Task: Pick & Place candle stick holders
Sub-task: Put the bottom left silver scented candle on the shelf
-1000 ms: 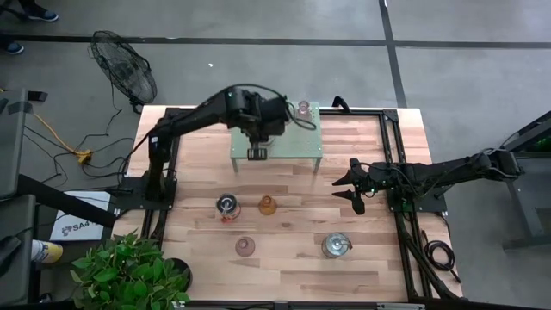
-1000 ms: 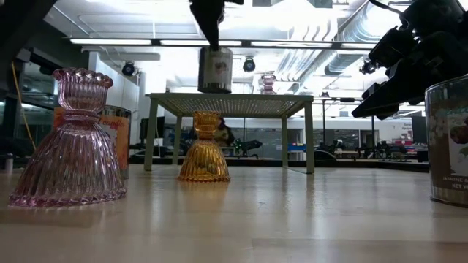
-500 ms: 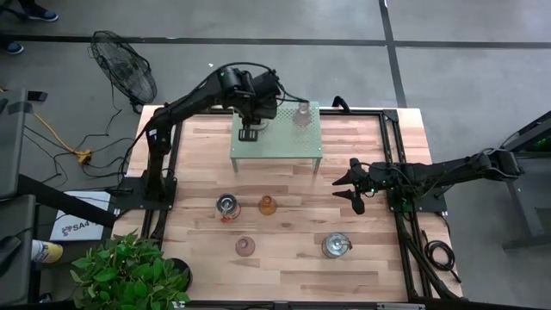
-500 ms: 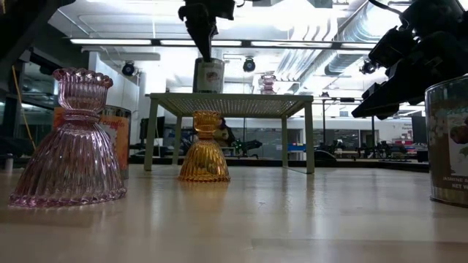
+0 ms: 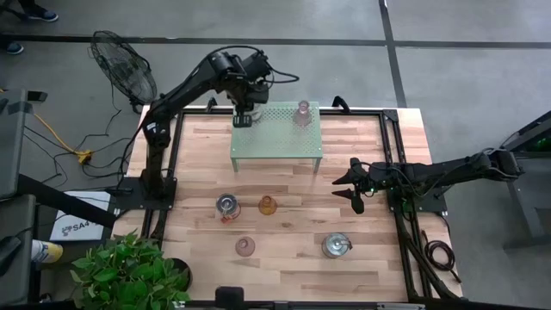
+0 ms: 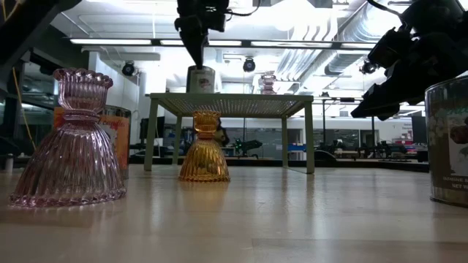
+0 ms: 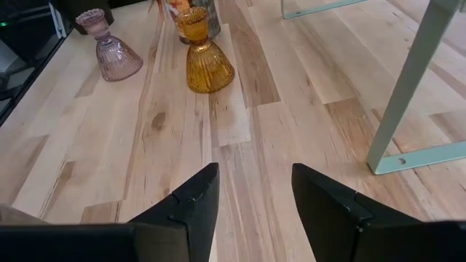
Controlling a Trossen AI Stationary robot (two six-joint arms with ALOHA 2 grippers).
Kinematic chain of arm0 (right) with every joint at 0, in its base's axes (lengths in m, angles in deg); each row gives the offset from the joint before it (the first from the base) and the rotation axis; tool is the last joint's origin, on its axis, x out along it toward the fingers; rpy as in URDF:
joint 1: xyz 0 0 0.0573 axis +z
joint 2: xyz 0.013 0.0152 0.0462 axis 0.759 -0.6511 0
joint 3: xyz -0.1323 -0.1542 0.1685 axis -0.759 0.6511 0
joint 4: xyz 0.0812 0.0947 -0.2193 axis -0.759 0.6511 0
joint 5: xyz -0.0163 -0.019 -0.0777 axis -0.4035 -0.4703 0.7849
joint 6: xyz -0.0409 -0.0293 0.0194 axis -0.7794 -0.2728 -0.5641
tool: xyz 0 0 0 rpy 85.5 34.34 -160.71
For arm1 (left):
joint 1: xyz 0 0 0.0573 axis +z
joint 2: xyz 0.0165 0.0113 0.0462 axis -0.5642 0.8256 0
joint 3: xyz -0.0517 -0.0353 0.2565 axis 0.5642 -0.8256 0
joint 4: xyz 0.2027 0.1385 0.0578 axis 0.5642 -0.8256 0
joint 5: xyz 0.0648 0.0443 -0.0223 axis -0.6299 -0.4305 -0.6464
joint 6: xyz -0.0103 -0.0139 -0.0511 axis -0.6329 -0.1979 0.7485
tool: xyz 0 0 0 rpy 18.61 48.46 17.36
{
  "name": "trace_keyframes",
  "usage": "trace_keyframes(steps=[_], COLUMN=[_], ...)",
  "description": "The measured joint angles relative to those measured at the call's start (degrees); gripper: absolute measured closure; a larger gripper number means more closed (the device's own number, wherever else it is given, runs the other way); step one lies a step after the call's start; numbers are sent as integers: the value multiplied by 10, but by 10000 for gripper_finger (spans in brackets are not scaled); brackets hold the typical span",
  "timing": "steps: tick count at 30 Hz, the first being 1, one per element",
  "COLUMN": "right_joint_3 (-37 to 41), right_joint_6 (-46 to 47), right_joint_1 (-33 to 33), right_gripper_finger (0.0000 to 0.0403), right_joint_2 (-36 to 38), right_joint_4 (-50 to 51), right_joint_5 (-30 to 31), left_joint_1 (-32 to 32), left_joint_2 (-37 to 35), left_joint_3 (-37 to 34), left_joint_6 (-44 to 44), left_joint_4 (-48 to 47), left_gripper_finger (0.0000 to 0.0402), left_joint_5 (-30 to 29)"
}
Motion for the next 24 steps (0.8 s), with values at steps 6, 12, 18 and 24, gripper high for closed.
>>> trace_keyframes(steps=[6, 12, 18, 24], right_joint_3=[0, 0, 0, 0], right_joint_6=[0, 0, 0, 0], right_joint_1=[0, 0, 0, 0], right_gripper_finger=[235, 235, 235, 235], right_joint_2=[0, 0, 0, 0], right_joint_4=[0, -3, -9, -9], right_joint_5=[0, 6, 19, 19], left_joint_1=[13, 16, 16, 16], left_joint_2=[0, 0, 1, 1], left_joint_3=[0, 0, 0, -1], left_joint_6=[-25, -53, -76, -90], left_joint_4=[0, 0, 0, 1], left_gripper_finger=[401, 401, 401, 401], left_joint_5=[6, 44, 47, 48])
